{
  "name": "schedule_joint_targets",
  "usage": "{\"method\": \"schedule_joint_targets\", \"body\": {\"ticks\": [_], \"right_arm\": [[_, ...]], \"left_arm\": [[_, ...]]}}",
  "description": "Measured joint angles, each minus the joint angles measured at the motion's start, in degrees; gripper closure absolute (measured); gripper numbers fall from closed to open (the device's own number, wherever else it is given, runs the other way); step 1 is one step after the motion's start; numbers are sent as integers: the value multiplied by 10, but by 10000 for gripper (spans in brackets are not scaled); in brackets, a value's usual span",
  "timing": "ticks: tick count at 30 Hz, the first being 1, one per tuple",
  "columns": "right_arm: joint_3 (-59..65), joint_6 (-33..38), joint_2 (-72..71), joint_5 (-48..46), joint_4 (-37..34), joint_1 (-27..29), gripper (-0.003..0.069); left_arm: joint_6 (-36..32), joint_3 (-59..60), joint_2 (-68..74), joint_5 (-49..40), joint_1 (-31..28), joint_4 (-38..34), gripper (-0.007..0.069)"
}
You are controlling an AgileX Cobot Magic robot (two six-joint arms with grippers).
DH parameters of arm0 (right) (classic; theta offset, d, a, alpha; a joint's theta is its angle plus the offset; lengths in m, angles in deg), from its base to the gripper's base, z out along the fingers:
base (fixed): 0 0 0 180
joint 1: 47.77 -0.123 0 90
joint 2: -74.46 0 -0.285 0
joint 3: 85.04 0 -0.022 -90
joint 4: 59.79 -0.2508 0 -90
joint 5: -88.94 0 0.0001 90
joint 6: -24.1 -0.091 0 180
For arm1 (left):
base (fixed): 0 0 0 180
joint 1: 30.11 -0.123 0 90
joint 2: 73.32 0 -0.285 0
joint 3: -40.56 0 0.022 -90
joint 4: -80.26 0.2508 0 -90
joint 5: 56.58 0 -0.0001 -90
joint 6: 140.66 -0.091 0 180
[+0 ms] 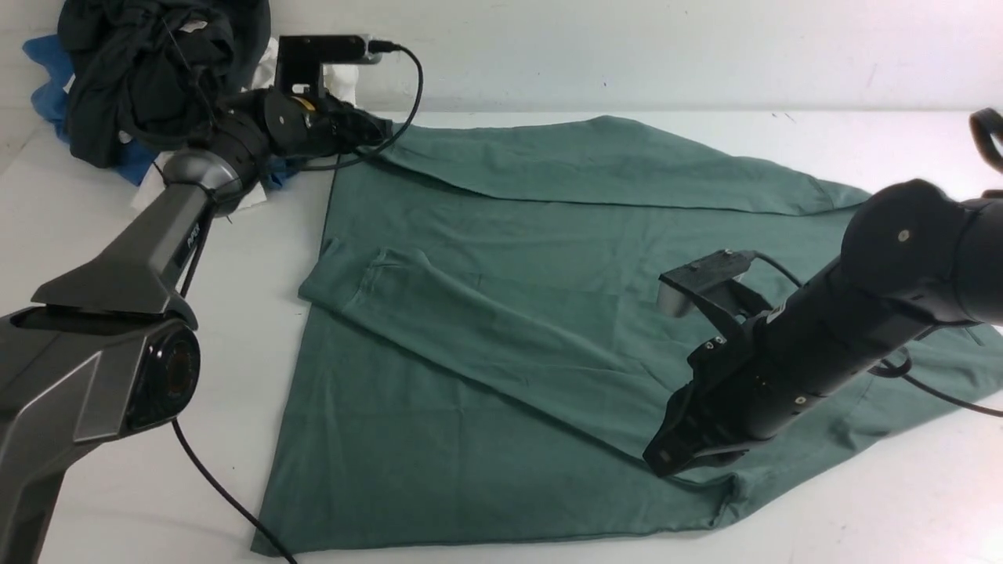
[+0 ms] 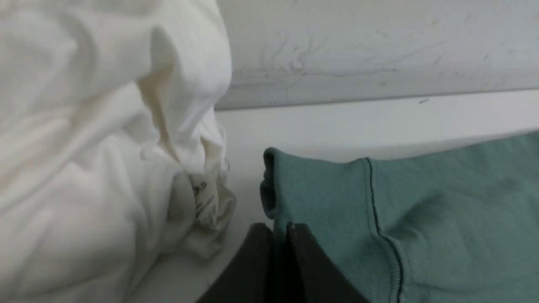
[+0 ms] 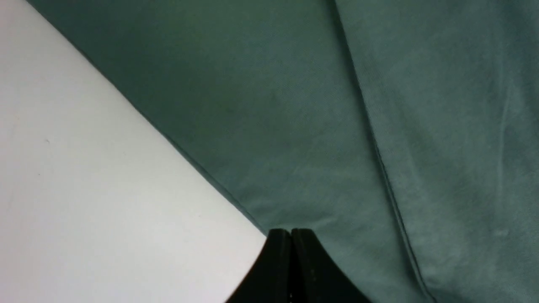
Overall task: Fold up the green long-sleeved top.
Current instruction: Use the left arm to clamp the cuff farthest from it
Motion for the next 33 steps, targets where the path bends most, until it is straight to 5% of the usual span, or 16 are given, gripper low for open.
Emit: {"method": "schedule_joint_targets", "body": {"ticks": [7, 15, 21, 25, 28, 33], "right_arm": [[0, 6, 0, -2, 2, 0, 667], [0, 18, 0, -2, 2, 0, 667], [0, 24, 1, 22, 1, 0, 667], [0, 42, 22, 124, -42, 0, 667], [0, 46, 65, 173, -68, 0, 667], [-2, 39, 110, 161, -62, 1, 667]], "left_arm": [[-1, 0, -47, -90, 0, 7, 612], [1, -1, -32, -91, 0, 26, 607], [3, 1, 28, -77, -1, 46, 431], [4, 1, 18, -74, -2, 23, 228], [4, 1, 2, -90, -2, 10, 160], [4, 0, -22, -92, -2, 11, 150]]}}
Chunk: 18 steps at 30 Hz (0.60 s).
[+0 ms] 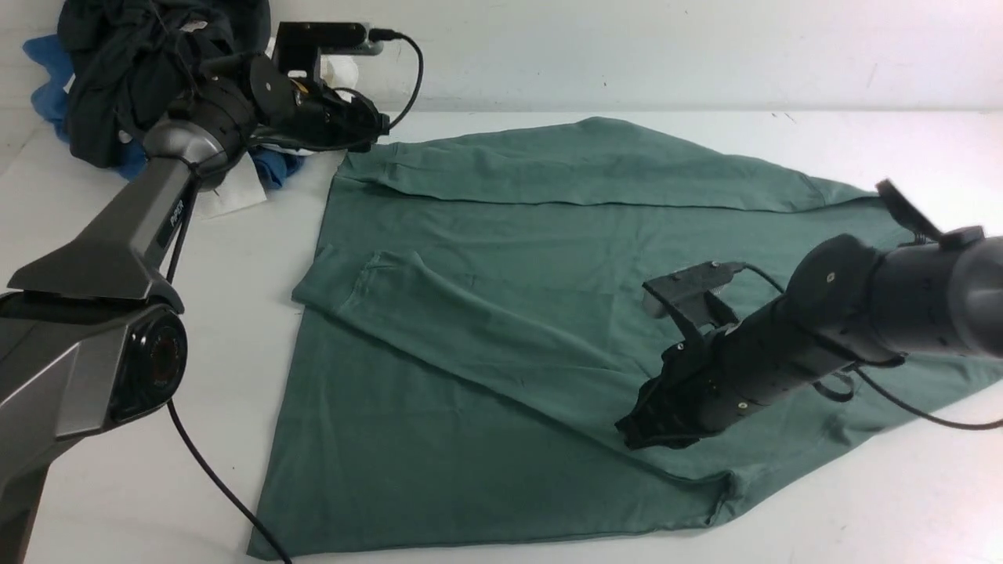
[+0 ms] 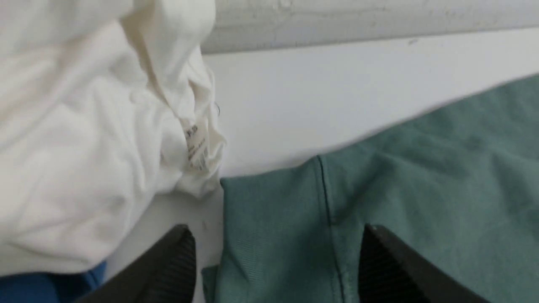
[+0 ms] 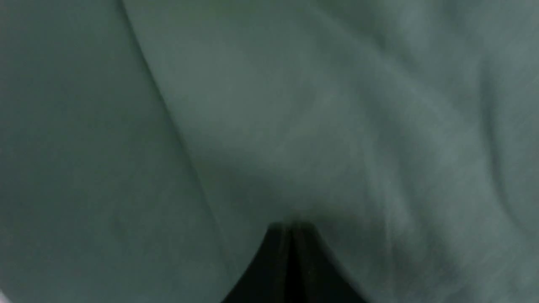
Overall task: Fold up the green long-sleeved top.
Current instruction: Use the left arm to clamp the cuff farthest from it
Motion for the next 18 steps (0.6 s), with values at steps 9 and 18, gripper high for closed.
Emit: {"method": "schedule_joint_targets", "body": {"ticks": [9, 18], "right_arm": [[5, -160, -28, -114, 180, 1, 667], [6, -107, -29, -96, 107, 1, 667]], "left_arm": [[0, -1, 0, 3, 0, -1, 231], [0, -1, 33, 23, 0, -2, 234]]}}
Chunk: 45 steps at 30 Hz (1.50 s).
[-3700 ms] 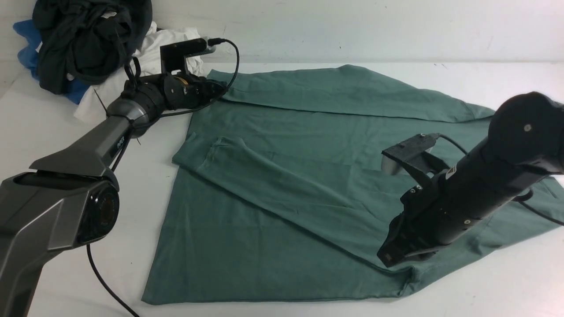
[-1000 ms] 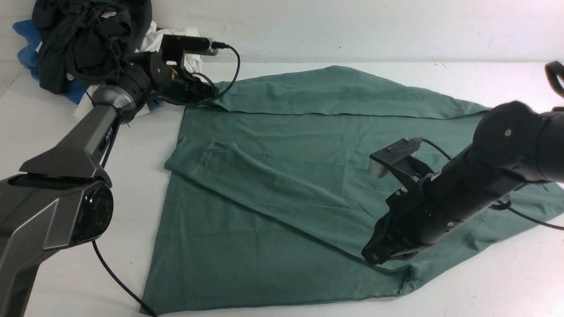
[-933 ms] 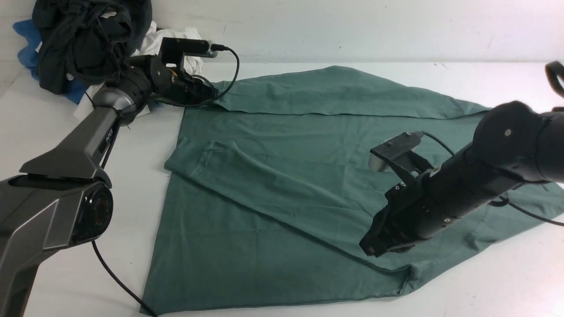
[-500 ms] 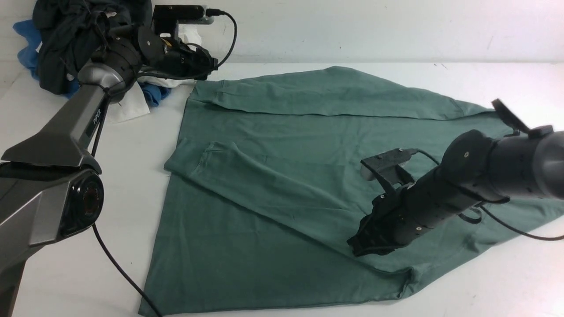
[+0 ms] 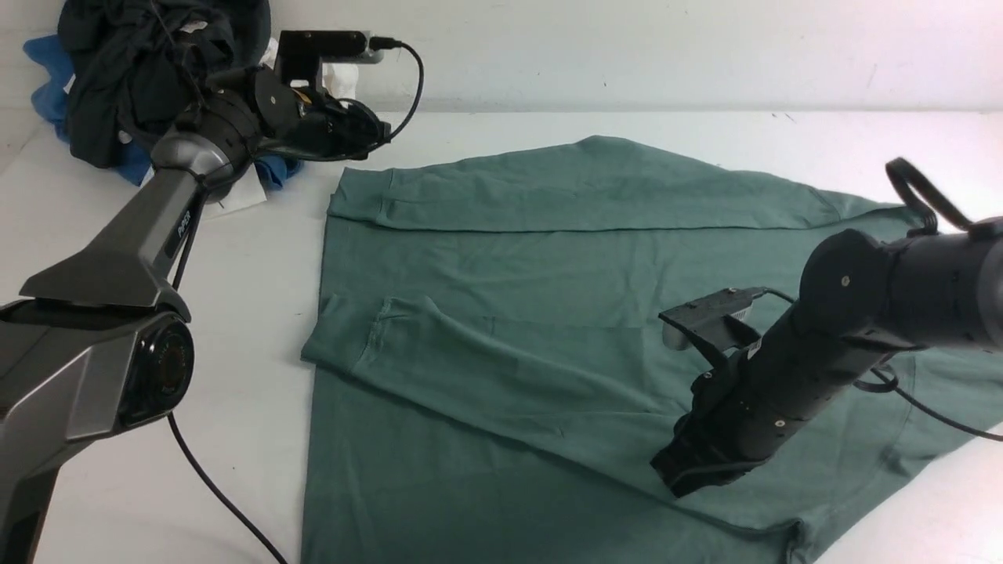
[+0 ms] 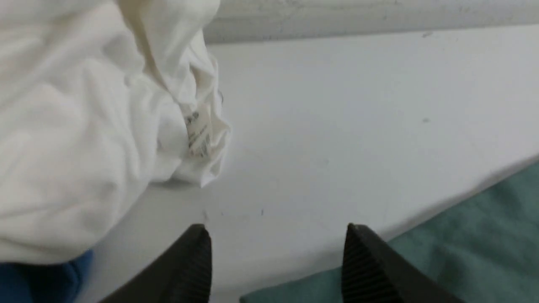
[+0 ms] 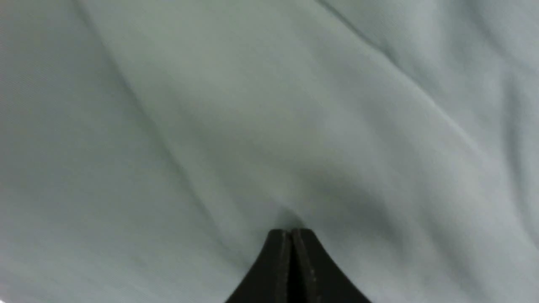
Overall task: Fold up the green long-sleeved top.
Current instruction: Use the left arm to clamp the cuff farthest from it, then use the left arm to drag and drop the cuff onto the cuff closest to the left arm
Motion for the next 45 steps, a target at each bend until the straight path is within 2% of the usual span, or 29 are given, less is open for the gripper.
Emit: {"method": "schedule_joint_targets", "body": {"ticks": [6, 10, 11, 12, 13, 14, 16, 17, 20, 22, 26, 31, 33, 36, 41, 45], "right_arm": [[-1, 66, 11, 28, -104, 0, 667], [-1, 72, 22, 42, -126, 0, 667], [-1, 74, 23, 43, -128, 0, 667], [-1, 77, 23, 44, -131, 0, 667], [-1, 78, 23, 45, -131, 0, 667], [-1, 82, 23, 45, -132, 0, 667], [-1, 85, 23, 45, -132, 0, 667], [-1, 86, 23, 45, -132, 0, 667], [-1, 87, 23, 39, -128, 0, 667], [-2, 87, 22, 36, -117, 0, 667], [-2, 77, -10, 26, -39, 0, 667], [-2, 16, -78, 36, 55, 0, 667], [-2, -3, -100, 35, 84, 0, 667], [-2, -39, -134, 29, 131, 0, 667], [-1, -84, -168, 3, 185, 0, 667], [-1, -123, -207, -28, 223, 0, 667]], "left_arm": [[0, 1, 23, -2, 0, 13, 235], [0, 1, 24, 2, 0, 13, 271], [0, 1, 24, 4, 0, 13, 293], [0, 1, 24, 8, 0, 13, 382], [0, 1, 24, 9, 0, 13, 393], [-1, 1, 24, 13, 0, 13, 476], [-2, 1, 24, 15, 0, 13, 567], [-2, 1, 22, 13, 0, 12, 597], [-2, 1, 5, -12, 0, 12, 612], [-2, 1, -13, -33, 1, 12, 612], [-2, 1, -102, -141, 1, 12, 612], [12, -3, -173, -305, 1, 12, 612], [29, 0, -178, -343, 1, 12, 612], [64, 29, -185, -358, 3, 12, 612], [74, 100, -228, -364, 13, 14, 612], [74, 188, -336, -365, 34, 20, 612]]}}
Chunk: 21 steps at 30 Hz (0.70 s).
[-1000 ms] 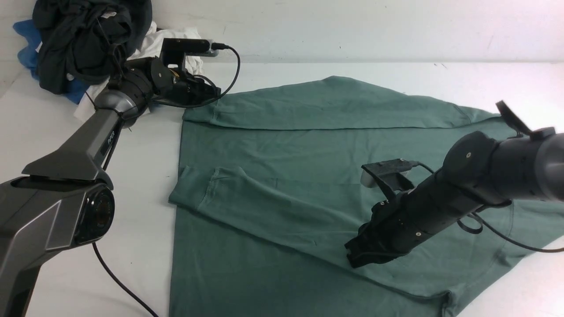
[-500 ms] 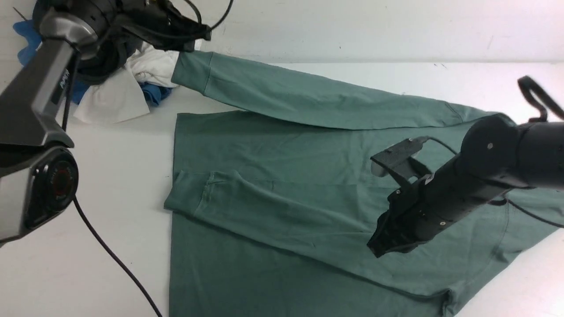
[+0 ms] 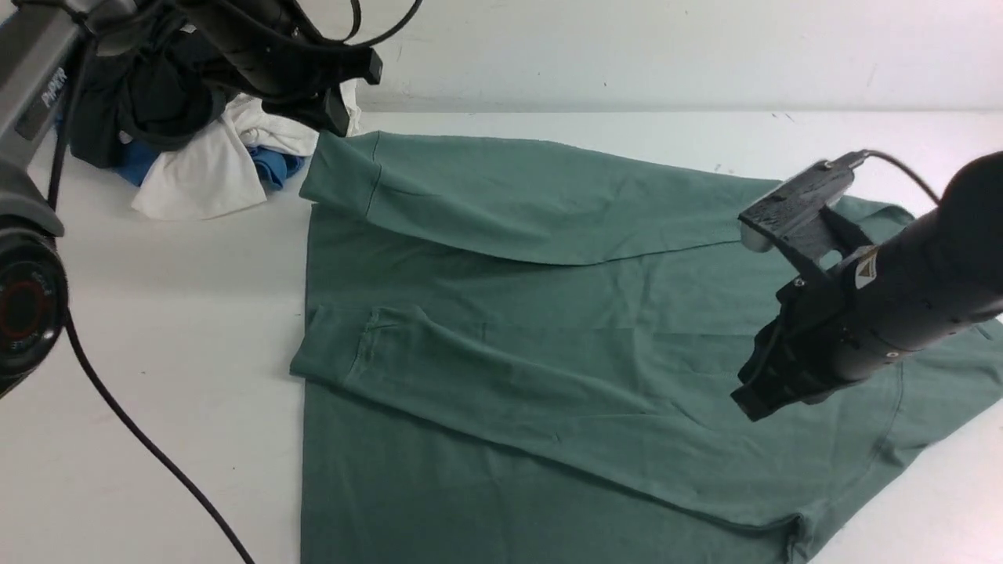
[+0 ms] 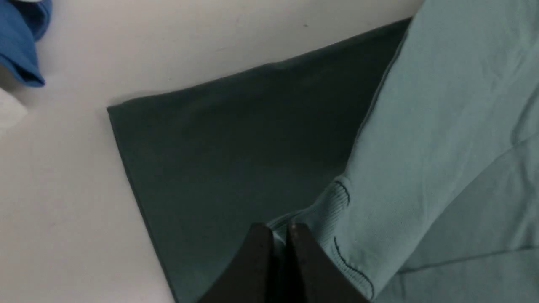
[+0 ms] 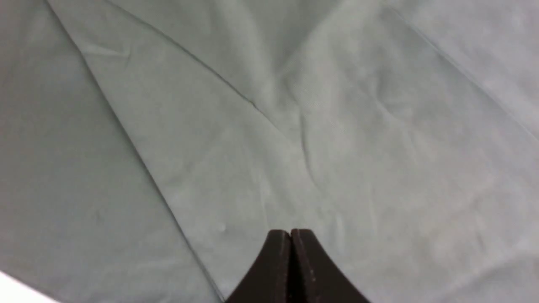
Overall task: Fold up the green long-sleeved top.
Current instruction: Use the left arm to drag and drop the cuff onto the cuff closest to the left arm
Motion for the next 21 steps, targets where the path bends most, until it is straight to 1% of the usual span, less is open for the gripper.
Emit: {"method": "schedule_joint_targets", "body": {"ticks": [1, 3, 5, 7, 8, 11, 12, 13, 15, 18, 21], "right_arm": [[0, -1, -3, -1, 1, 0, 667], [0, -7, -17, 0, 5, 0, 667], [0, -9, -22, 2, 5, 0, 667], [0, -9, -22, 2, 5, 0, 667], [0, -10, -22, 2, 4, 0, 667], [0, -11, -23, 2, 0, 0, 667], [1, -11, -23, 2, 0, 0, 667], [1, -11, -24, 2, 0, 0, 667], [1, -11, -24, 3, -2, 0, 667], [1, -11, -24, 8, -3, 0, 667], [1, -10, -24, 22, -11, 0, 667]], "left_arm": [[0, 4, -6, 0, 1, 1, 612], [0, 71, -89, 0, 11, 3, 612], [0, 127, -135, 0, 16, 8, 612], [0, 164, -156, 0, 19, 11, 612], [2, 231, -178, 1, 20, 16, 612], [9, 381, -184, 10, 20, 32, 612], [10, 391, -183, 11, 20, 34, 612], [13, 451, -175, 23, 20, 40, 612], [19, 514, -165, 55, 20, 47, 611], [23, 550, -158, 89, 20, 50, 605], [19, 554, -156, 111, 20, 52, 554]]}}
